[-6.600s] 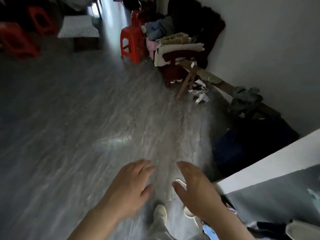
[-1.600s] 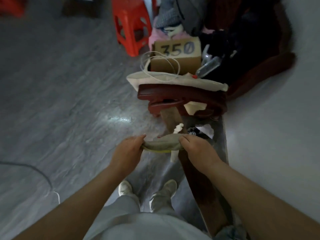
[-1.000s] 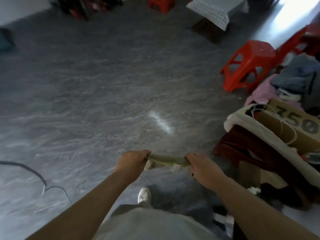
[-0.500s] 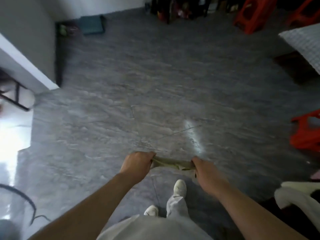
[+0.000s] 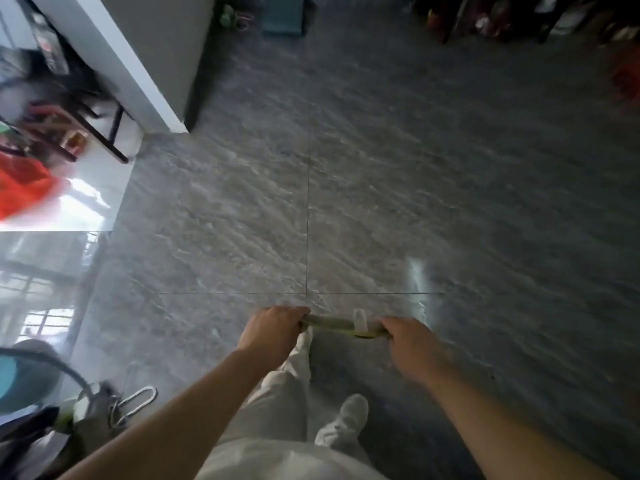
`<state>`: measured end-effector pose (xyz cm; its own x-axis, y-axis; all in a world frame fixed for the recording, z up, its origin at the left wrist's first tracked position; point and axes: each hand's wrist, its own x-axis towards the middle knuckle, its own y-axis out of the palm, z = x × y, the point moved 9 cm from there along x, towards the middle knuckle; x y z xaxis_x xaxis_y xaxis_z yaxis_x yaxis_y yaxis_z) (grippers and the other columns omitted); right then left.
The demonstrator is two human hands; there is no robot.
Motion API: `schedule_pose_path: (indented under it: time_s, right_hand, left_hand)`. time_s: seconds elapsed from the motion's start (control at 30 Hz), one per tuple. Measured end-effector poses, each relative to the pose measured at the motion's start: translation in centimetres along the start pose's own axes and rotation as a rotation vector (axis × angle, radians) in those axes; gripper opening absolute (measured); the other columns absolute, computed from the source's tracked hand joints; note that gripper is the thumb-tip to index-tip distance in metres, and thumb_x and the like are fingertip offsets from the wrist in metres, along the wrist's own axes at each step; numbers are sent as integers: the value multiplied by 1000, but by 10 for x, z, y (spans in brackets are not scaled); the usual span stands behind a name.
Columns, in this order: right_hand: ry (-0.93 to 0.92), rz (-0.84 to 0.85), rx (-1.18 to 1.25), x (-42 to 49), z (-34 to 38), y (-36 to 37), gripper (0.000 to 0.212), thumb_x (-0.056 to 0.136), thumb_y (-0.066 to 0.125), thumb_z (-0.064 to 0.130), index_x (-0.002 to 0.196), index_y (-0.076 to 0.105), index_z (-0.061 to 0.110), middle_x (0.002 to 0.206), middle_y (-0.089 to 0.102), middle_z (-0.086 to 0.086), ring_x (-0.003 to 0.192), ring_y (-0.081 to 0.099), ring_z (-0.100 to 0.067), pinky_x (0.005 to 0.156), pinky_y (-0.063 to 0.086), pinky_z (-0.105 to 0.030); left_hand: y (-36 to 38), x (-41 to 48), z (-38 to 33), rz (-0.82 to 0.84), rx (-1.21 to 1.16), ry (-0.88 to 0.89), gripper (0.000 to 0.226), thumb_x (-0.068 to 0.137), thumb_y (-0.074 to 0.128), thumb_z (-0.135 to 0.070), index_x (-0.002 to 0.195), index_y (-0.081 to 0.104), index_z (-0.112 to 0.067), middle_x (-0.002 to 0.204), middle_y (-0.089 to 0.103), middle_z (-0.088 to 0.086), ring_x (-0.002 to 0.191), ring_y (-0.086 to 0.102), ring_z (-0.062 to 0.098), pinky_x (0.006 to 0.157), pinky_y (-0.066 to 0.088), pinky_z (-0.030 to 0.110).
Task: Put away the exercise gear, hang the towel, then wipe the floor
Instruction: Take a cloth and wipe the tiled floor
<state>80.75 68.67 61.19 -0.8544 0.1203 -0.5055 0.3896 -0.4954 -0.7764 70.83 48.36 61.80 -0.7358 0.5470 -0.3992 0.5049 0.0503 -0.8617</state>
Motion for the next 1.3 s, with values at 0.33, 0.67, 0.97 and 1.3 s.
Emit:
schedule_pose_path:
  time_s: [0.33, 0.67, 0.97, 1.3]
  right_hand:
    - [162, 4, -4, 143, -3, -46, 41, 89, 49, 7, 123, 65, 23, 119, 69, -2, 105, 63, -23, 90, 49, -31]
    - [144, -77, -37, 262, 0, -106, 53, 89, 52, 0, 138, 55, 21, 138, 59, -2, 120, 58, -23, 102, 41, -27]
    - [143, 23, 11, 369, -84, -38, 48, 81, 52, -1, 122, 67, 19, 119, 69, -5, 108, 64, -29, 93, 51, -37]
    - [-39, -221, 47, 563, -200, 66, 45, 81, 51, -9, 118, 69, 8, 114, 70, -14, 103, 63, -34, 87, 45, -31]
  left_hand:
    - [-26, 150, 49, 19, -150, 76, 39, 97, 53, -21, 135, 60, -29, 139, 60, -7, 122, 60, 21, 96, 49, 34]
    - [-67, 273, 75, -111, -184, 191, 42, 73, 74, 0, 113, 74, -14, 117, 73, 5, 99, 72, 28, 81, 59, 38]
    - [49, 389, 95, 107, -255, 48, 43, 99, 48, -15, 140, 56, -25, 145, 55, -3, 126, 58, 23, 104, 47, 37]
    - [204, 559, 145, -109, -247, 19, 44, 98, 49, -12, 139, 56, -22, 131, 65, 9, 117, 62, 31, 96, 47, 36]
